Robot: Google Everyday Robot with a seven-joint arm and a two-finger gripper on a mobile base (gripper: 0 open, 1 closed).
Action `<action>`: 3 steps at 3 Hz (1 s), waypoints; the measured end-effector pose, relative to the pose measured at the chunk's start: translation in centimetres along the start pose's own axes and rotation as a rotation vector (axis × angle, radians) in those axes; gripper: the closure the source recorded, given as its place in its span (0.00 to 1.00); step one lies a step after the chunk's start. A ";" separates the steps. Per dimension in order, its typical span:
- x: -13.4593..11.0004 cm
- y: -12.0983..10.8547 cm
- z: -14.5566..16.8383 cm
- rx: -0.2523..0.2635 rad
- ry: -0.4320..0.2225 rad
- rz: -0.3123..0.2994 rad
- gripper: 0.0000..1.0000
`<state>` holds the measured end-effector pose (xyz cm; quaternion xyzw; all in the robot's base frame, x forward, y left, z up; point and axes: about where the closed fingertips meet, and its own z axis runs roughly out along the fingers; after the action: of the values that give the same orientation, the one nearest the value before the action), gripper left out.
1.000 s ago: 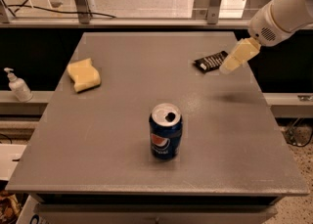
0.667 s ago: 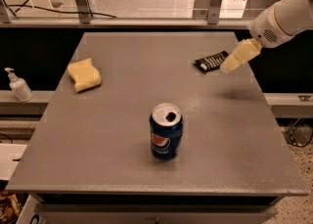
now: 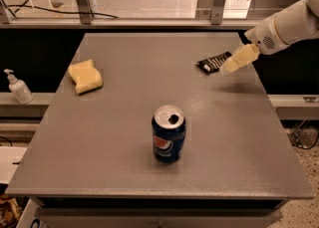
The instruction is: Move rxbar chocolate near sponge
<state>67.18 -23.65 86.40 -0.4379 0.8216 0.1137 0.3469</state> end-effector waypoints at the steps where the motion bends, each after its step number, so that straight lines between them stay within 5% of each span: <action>1: -0.3 -0.9 1.3 -0.012 -0.035 -0.016 0.00; 3: 0.8 -2.5 3.1 -0.004 -0.043 -0.007 0.00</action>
Offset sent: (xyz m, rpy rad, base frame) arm 0.0370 -0.0067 -0.0153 0.0493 -0.0576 0.0248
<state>70.33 -24.14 83.91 -0.4390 0.8122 0.1235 0.3639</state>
